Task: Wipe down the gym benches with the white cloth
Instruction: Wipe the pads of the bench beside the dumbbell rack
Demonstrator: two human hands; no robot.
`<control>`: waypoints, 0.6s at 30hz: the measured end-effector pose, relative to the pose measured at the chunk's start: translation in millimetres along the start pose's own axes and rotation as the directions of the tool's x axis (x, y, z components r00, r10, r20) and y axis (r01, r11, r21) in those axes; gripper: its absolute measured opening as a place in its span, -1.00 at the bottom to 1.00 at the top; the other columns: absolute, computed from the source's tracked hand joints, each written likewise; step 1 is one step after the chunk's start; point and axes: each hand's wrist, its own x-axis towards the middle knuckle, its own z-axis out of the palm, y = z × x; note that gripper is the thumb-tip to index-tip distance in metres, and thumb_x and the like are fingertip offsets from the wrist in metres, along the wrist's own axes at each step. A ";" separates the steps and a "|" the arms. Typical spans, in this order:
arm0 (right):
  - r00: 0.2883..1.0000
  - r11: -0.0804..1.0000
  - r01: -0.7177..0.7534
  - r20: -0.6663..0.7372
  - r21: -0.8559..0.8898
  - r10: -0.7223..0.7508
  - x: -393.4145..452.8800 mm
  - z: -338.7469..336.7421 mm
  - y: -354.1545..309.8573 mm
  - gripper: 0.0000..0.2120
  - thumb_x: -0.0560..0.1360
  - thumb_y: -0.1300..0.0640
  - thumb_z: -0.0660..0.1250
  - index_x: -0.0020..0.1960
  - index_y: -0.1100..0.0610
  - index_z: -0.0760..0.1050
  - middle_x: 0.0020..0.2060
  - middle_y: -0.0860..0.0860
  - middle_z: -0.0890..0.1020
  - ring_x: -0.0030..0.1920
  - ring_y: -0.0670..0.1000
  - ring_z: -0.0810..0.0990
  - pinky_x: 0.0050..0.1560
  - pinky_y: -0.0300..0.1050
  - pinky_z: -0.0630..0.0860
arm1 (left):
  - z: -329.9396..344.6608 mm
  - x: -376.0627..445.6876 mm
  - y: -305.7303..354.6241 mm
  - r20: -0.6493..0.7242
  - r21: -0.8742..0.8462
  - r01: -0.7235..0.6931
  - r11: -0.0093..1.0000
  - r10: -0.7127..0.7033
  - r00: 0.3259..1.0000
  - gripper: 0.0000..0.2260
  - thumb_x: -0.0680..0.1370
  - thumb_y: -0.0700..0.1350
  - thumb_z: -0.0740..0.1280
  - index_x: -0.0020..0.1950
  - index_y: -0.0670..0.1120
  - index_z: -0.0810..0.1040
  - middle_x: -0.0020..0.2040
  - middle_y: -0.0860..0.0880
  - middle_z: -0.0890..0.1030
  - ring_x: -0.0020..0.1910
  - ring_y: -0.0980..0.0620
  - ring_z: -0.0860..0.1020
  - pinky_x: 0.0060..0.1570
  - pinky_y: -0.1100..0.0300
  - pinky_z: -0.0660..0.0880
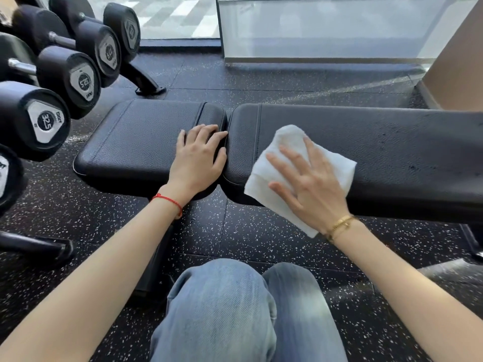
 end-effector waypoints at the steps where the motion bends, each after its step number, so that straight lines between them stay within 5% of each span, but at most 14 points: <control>1: 1.000 1.000 0.022 -0.011 -0.009 -0.022 7.7 2.9 -7.1 -0.45 0.63 -0.27 -0.03 0.50 -0.02 0.30 0.47 0.06 0.35 0.49 0.31 0.20 0.39 0.27 0.28 | 0.1 0.1 0.0 0.001 0.000 -0.003 1.000 0.003 1.000 -0.54 0.56 0.12 0.05 0.40 0.04 0.45 0.41 -0.01 0.44 0.45 -0.09 0.31 0.47 -0.21 0.12; 6: 0.986 0.982 0.104 -0.115 -0.156 -0.122 -17.1 12.8 -4.6 -0.40 0.62 -0.26 0.09 0.56 0.02 0.19 0.52 0.16 0.26 0.42 0.27 0.35 0.48 0.11 0.23 | -2.5 0.0 -2.4 -0.005 0.007 -0.016 1.000 0.016 1.000 -0.55 0.57 0.12 0.05 0.40 0.04 0.45 0.41 0.00 0.44 0.45 -0.08 0.32 0.46 -0.20 0.14; 10: 0.990 0.991 0.017 -0.140 -0.132 -0.035 -42.1 7.8 19.3 -0.36 0.61 -0.25 0.10 0.58 0.04 0.12 0.55 0.18 0.17 0.44 0.27 0.31 0.48 0.14 0.22 | -1.5 0.1 0.9 -0.010 0.020 -0.006 1.000 0.006 1.000 -0.54 0.56 0.12 0.05 0.39 0.03 0.45 0.40 -0.02 0.44 0.44 -0.09 0.32 0.45 -0.22 0.14; 14: 0.986 0.980 0.099 -0.116 -0.175 -0.121 -13.8 17.8 -6.2 -0.35 0.59 -0.28 0.14 0.56 0.04 0.19 0.52 0.13 0.27 0.52 0.36 0.09 0.46 0.30 0.18 | -1.7 1.1 3.3 -0.010 0.027 0.008 1.000 -0.008 1.000 -0.55 0.55 0.10 0.06 0.38 0.02 0.46 0.38 -0.03 0.44 0.41 -0.10 0.33 0.45 -0.21 0.15; 18: 0.973 0.968 0.141 -0.150 -0.207 -0.174 5.2 27.0 -21.5 -0.38 0.59 -0.31 0.12 0.52 0.01 0.28 0.48 0.08 0.36 0.51 0.30 0.20 0.43 0.19 0.31 | -2.2 1.3 0.7 -0.004 0.012 0.005 1.000 -0.005 1.000 -0.55 0.55 0.11 0.06 0.38 0.04 0.45 0.39 -0.01 0.44 0.42 -0.08 0.32 0.45 -0.20 0.15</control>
